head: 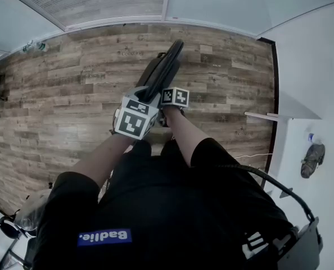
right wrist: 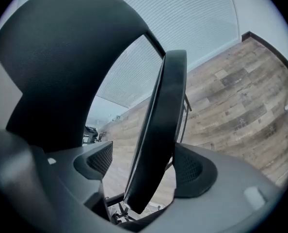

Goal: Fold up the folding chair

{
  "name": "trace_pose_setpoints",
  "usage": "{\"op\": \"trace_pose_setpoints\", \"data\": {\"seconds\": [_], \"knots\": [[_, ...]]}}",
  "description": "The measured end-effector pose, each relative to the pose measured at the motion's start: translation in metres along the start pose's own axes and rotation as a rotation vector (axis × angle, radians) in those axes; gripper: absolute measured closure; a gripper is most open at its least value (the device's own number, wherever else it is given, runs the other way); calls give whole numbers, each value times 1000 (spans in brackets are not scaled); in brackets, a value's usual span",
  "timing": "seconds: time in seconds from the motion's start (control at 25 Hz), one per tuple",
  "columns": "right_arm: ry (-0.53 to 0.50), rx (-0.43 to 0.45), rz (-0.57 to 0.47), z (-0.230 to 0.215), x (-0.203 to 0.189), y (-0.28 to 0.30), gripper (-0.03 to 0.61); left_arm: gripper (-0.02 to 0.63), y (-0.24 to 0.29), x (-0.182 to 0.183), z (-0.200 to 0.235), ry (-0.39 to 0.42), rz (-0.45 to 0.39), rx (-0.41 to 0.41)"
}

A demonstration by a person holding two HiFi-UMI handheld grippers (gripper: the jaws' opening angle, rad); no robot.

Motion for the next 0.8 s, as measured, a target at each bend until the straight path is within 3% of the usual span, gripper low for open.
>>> {"op": "trace_pose_setpoints", "data": {"seconds": [0.32, 0.8], "knots": [[-44, 36, -13, 43, 10, 25, 216, 528, -14, 3, 20, 22, -1, 21], [-101, 7, -12, 70, 16, 43, 234, 537, -28, 8, 62, 44, -2, 55]]}}
Point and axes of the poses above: the fingertips, and each gripper's own axes: y forward along the fingers, z to its left, x out of its top, the point moved 2 cm from there along -y, backward along the fingers, and after that the axes turned 2 degrees about -z, right-handed, at the moved point
